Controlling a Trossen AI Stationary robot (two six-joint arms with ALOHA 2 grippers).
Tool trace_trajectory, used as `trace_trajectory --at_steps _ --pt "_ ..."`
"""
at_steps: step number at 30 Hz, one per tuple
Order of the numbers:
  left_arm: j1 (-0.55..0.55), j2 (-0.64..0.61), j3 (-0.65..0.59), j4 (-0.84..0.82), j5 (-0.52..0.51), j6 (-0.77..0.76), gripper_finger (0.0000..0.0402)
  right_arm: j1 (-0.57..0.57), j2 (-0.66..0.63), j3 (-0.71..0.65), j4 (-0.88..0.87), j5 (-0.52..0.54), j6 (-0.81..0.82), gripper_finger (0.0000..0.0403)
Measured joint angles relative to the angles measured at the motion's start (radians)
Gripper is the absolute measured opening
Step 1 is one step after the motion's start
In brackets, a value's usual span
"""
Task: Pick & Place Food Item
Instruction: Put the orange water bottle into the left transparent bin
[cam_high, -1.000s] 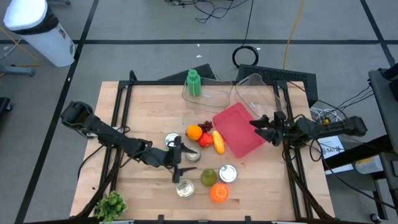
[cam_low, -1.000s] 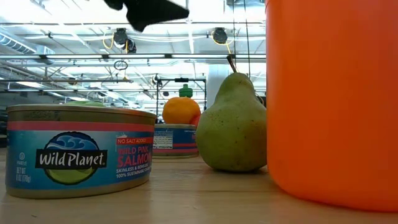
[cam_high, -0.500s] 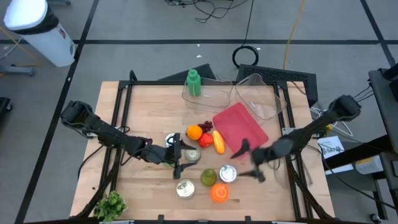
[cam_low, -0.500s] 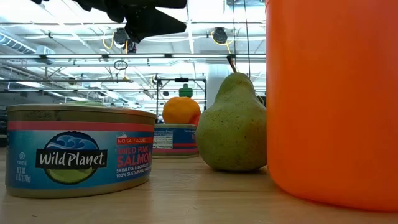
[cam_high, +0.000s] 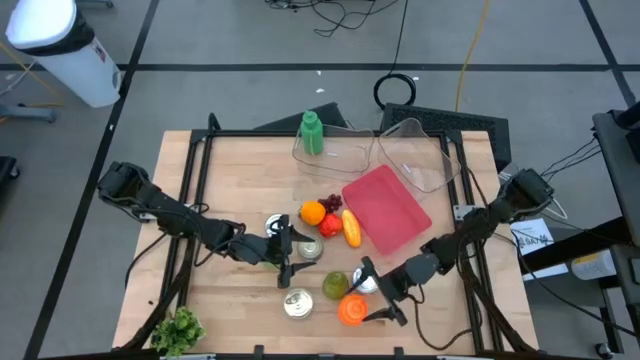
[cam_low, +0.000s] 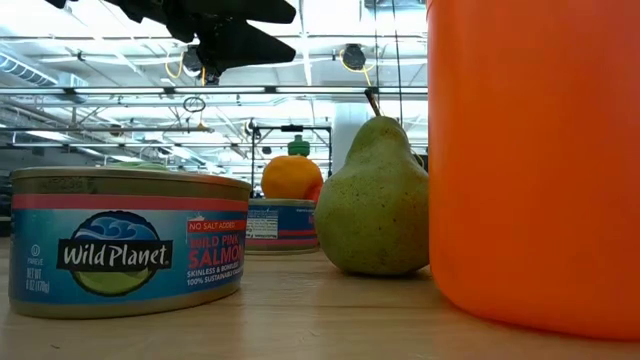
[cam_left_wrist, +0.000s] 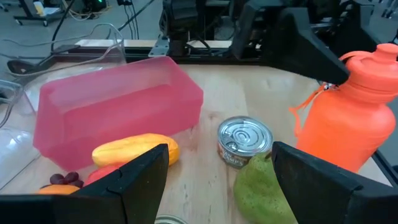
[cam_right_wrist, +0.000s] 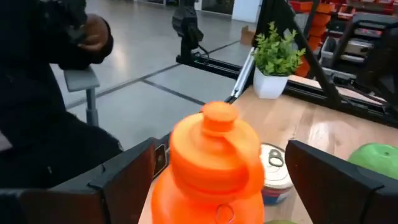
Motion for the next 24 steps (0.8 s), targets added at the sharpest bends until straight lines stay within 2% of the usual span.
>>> trace_trajectory --at_steps 5,15,19,24 --pt "0.0 0.0 0.0 -0.008 0.0 0.003 0.0299 -0.023 0.04 0.021 0.005 0.0 0.063 0.0337" --pt "0.0 0.0 0.0 -0.002 0.0 0.002 0.0299 -0.047 0.095 0.052 0.005 -0.051 0.065 0.0324" --pt "0.0 0.0 0.0 -0.002 0.0 0.001 0.0299 -0.049 0.086 0.053 0.02 -0.052 0.1 0.0296" --pt "0.0 0.0 0.0 -0.002 0.0 0.001 0.0299 -0.049 0.084 0.053 0.04 -0.054 0.115 0.0238"
